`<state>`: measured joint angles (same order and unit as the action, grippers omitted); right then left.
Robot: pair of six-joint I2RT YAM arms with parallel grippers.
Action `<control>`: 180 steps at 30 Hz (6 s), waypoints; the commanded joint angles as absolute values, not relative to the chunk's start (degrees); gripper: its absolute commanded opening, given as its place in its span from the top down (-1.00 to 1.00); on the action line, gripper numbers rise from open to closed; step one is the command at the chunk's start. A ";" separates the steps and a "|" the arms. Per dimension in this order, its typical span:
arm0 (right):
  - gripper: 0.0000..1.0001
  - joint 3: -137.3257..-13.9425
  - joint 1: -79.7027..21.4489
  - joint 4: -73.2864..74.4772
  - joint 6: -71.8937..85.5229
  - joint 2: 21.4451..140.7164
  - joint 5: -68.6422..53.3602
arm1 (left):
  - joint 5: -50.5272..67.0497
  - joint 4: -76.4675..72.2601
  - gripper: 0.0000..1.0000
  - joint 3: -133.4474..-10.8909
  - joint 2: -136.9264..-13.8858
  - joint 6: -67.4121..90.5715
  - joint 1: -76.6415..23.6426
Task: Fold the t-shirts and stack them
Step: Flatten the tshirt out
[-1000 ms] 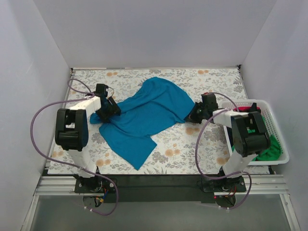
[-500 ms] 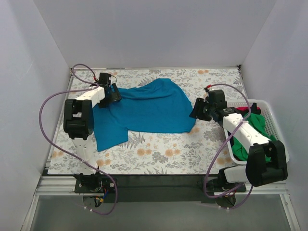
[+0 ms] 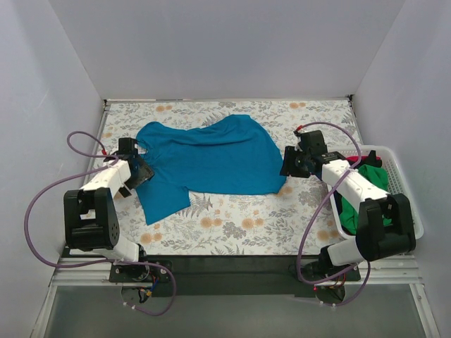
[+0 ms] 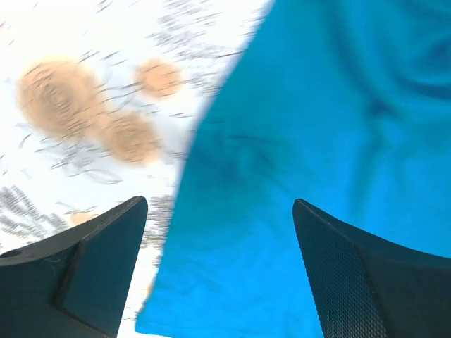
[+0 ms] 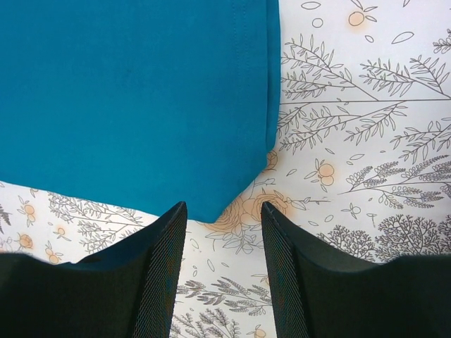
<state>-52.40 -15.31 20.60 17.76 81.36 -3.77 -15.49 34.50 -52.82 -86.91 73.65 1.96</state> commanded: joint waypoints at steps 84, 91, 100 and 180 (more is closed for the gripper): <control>0.09 -80.59 -30.41 21.71 19.95 111.18 4.66 | -5.54 35.16 -0.53 -42.89 -70.31 73.48 2.81; 0.16 -81.83 -31.11 22.94 19.95 113.38 4.66 | -5.19 34.81 -0.53 -42.45 -70.14 73.74 2.64; 0.19 -79.72 -31.99 25.66 20.57 112.06 8.00 | -5.19 34.81 -0.53 -42.45 -70.22 73.74 2.55; 0.97 -48.24 -16.09 19.77 21.36 75.15 1.31 | -12.90 48.25 1.00 -43.91 -75.50 91.15 0.79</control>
<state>-46.02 -17.10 20.84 21.04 76.58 0.89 -8.62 49.87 -39.22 -77.03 90.96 0.95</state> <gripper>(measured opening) 0.023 0.017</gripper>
